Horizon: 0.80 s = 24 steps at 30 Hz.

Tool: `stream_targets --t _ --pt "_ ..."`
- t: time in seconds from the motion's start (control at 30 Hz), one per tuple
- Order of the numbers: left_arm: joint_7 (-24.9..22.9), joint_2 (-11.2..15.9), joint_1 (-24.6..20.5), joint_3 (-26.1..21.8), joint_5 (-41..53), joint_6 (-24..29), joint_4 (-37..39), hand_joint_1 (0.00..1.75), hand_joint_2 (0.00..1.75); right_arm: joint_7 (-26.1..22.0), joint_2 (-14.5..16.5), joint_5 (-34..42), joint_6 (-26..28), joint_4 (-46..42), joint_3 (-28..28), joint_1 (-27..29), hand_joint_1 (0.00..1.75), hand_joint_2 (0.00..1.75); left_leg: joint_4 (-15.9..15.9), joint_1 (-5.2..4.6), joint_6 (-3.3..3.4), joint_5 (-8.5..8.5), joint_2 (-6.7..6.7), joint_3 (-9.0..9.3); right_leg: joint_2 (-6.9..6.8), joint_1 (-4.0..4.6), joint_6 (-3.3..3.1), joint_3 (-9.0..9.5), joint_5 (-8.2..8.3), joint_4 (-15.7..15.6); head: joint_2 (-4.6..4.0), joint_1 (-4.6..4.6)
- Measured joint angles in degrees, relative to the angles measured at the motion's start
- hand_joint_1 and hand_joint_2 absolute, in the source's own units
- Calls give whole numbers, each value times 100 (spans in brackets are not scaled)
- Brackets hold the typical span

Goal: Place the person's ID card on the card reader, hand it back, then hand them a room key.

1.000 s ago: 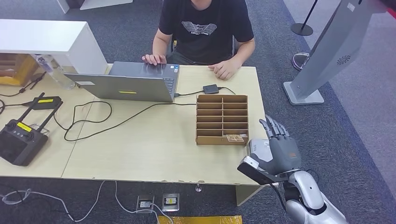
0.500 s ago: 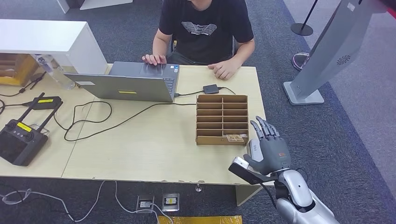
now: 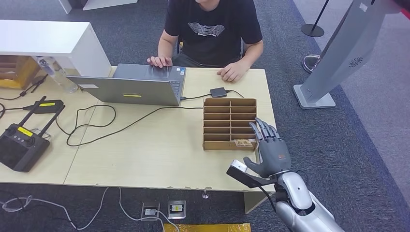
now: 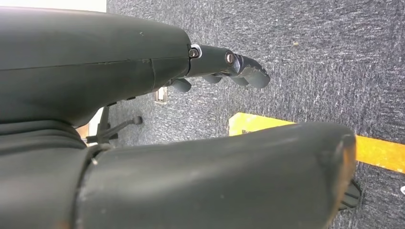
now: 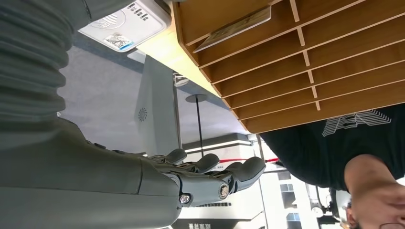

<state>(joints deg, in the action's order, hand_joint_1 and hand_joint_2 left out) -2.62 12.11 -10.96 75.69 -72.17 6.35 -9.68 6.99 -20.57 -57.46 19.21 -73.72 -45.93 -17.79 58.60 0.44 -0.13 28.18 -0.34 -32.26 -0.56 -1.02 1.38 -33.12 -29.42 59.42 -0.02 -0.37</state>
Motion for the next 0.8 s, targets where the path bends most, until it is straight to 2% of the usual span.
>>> stream_targets --t 0.8 --pt "83 144 0 2 254 -115 2 0 0 316 281 -481 -473 -37 266 31 0 175 0 0 -1 0 0 2 2 0 0 0 0 0 0 -1"
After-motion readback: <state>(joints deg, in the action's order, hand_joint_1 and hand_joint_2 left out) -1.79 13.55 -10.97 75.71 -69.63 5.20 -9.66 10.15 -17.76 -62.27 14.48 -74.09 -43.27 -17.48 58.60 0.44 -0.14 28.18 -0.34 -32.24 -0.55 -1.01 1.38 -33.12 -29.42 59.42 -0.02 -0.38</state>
